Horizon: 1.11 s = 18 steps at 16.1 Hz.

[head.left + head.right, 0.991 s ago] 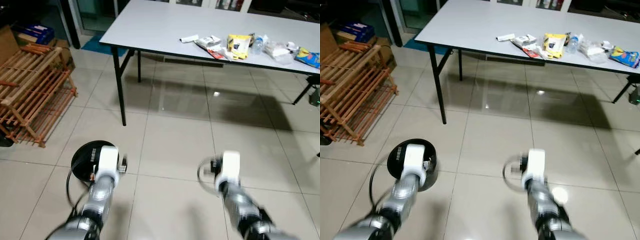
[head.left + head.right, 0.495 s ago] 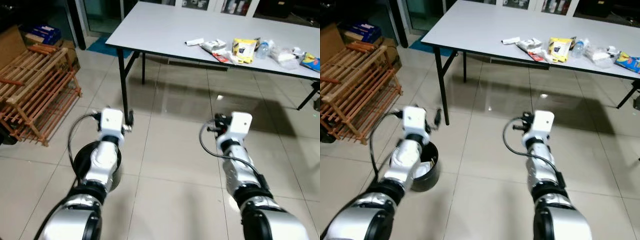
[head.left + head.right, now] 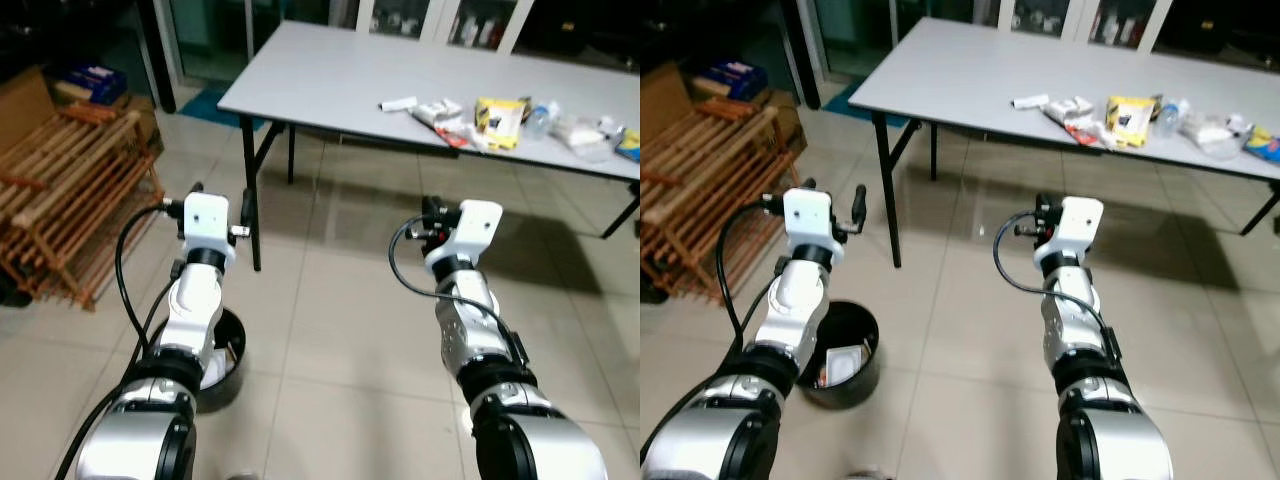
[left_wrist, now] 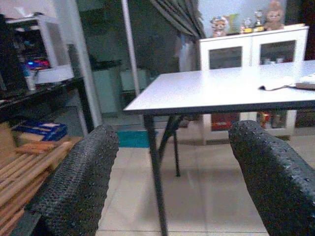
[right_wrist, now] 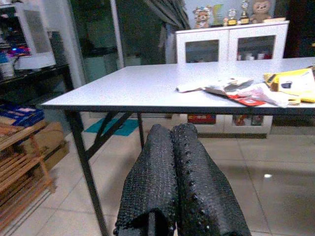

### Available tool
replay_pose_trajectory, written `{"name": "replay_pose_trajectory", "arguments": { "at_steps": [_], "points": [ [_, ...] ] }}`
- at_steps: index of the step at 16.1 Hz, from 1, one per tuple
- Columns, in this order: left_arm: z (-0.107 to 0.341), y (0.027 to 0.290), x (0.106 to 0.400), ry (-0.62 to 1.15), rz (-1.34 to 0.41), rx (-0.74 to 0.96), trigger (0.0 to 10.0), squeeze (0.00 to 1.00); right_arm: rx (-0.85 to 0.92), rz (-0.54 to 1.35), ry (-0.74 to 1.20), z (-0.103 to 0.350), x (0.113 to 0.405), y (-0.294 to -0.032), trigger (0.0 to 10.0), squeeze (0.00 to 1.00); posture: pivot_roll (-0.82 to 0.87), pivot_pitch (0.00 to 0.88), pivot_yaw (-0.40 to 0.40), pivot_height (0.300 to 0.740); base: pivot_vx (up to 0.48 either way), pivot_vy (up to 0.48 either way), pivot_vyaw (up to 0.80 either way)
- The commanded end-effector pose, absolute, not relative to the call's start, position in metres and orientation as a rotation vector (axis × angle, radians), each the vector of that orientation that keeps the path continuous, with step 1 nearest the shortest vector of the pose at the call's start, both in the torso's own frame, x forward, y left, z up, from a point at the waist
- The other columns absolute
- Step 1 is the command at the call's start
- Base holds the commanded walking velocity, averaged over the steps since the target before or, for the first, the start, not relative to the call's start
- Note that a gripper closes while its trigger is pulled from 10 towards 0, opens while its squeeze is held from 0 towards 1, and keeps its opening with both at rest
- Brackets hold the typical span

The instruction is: Picking trash to rubbish bin

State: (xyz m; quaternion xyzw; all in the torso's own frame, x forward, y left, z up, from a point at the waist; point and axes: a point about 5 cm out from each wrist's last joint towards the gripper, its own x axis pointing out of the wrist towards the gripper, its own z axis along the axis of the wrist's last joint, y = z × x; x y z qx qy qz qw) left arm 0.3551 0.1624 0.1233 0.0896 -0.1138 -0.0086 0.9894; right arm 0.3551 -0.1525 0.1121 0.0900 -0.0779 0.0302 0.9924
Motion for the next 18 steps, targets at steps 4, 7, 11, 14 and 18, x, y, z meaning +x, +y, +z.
{"name": "replay_pose_trajectory", "arguments": {
  "at_steps": [4,7,11,14,18],
  "points": [
    [0.1269,0.1461,0.3568,-0.243,-0.062,0.166,10.0,0.00,0.198,0.048,-0.131,0.1097,0.3549,-0.1612,10.0,0.00,0.02,0.004,-0.063,0.740,0.480,0.000,-0.20],
    [0.1276,0.1459,0.3571,-0.245,-0.066,0.167,10.0,0.00,0.196,0.042,-0.125,0.1086,0.3550,-0.1617,10.0,0.00,0.02,0.004,-0.063,0.740,0.480,0.000,-0.53],
    [0.1287,0.1439,0.3576,-0.246,-0.075,0.163,10.0,0.00,0.195,0.045,-0.127,0.1084,0.3544,-0.1607,10.0,0.00,0.02,0.000,-0.061,0.740,0.480,0.000,0.00],
    [0.1293,0.1440,0.3578,-0.247,-0.080,0.162,10.0,0.00,0.201,0.046,-0.128,0.1085,0.3543,-0.1593,10.0,0.00,0.02,0.002,-0.059,0.740,0.480,0.000,0.00],
    [0.1301,0.1423,0.3582,-0.248,-0.087,0.158,10.0,0.00,0.202,0.049,-0.129,0.1091,0.3546,-0.1587,10.0,0.00,0.01,0.020,-0.061,0.740,0.480,0.000,0.00]
  ]
}}
